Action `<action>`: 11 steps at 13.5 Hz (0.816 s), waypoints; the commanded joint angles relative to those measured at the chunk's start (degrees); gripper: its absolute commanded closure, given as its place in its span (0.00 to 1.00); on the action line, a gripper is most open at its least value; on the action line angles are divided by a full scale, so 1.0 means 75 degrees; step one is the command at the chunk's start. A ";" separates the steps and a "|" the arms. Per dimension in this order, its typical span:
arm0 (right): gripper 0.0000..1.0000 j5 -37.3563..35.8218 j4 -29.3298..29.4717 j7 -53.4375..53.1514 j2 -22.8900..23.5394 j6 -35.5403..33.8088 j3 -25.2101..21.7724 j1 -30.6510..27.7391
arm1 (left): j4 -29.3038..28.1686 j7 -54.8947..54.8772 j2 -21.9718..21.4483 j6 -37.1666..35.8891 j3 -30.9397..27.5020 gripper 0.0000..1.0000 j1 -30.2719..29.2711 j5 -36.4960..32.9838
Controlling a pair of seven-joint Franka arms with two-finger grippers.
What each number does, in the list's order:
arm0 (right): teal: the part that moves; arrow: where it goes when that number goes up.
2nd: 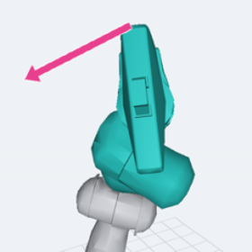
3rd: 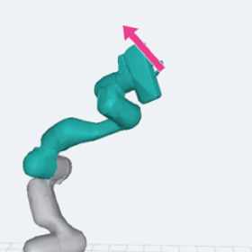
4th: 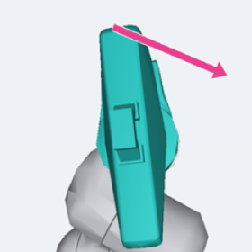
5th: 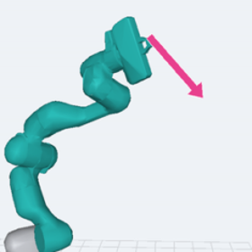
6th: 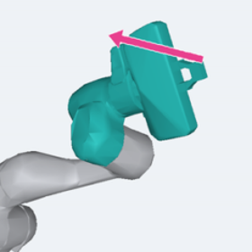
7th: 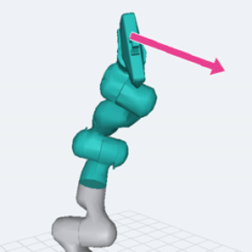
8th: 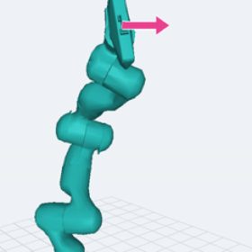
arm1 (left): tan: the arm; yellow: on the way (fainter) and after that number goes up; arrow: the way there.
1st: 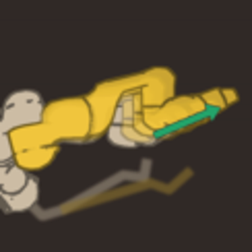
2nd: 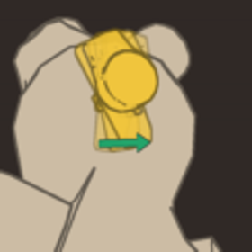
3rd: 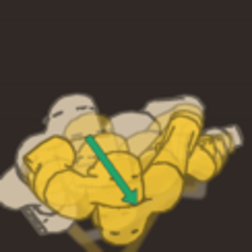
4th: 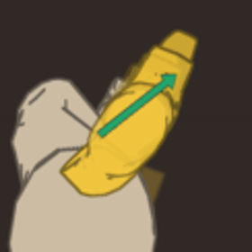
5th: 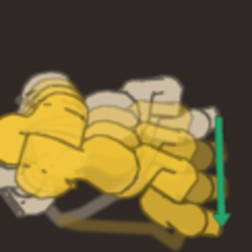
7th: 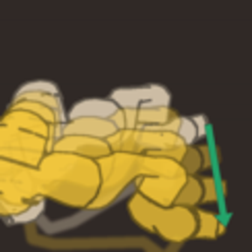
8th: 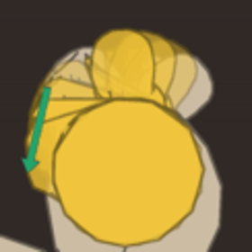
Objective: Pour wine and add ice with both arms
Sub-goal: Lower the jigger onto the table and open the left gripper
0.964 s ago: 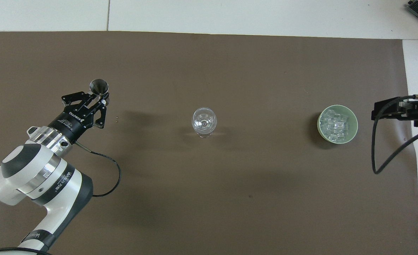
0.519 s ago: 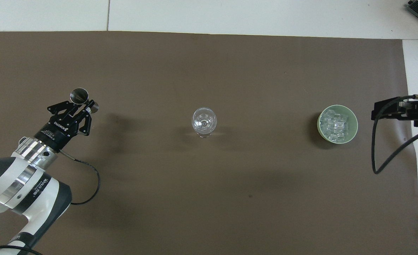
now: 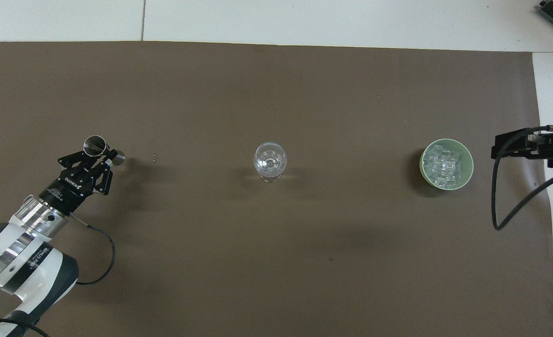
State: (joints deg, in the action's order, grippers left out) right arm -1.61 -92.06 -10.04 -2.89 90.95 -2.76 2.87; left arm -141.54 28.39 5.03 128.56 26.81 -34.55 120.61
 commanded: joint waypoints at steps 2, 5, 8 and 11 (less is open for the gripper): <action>0.00 -0.0032 -0.0148 0.0202 -0.0142 -0.0045 -0.0030 0.0016 | -0.0229 0.0023 0.0161 -0.0394 0.0011 1.00 -0.0081 -0.0085; 0.00 -0.0032 -0.0147 0.0202 -0.0142 -0.0045 -0.0030 0.0016 | -0.0218 0.0035 0.0278 -0.0395 0.0000 1.00 -0.0198 -0.0272; 0.00 -0.0032 -0.0147 0.0202 -0.0142 -0.0045 -0.0030 0.0016 | -0.0218 0.0035 0.0419 -0.0465 0.0011 1.00 -0.0444 -0.0577; 0.00 -0.0032 -0.0147 0.0202 -0.0142 -0.0045 -0.0030 0.0016 | -0.0218 0.0023 0.0442 -0.0476 0.0011 1.00 -0.0421 -0.0578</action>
State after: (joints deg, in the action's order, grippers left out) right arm -1.61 -92.06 -10.04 -2.89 90.95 -2.76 2.87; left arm -142.73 28.39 8.27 126.72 26.71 -36.87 117.11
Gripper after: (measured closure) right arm 0.000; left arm 0.784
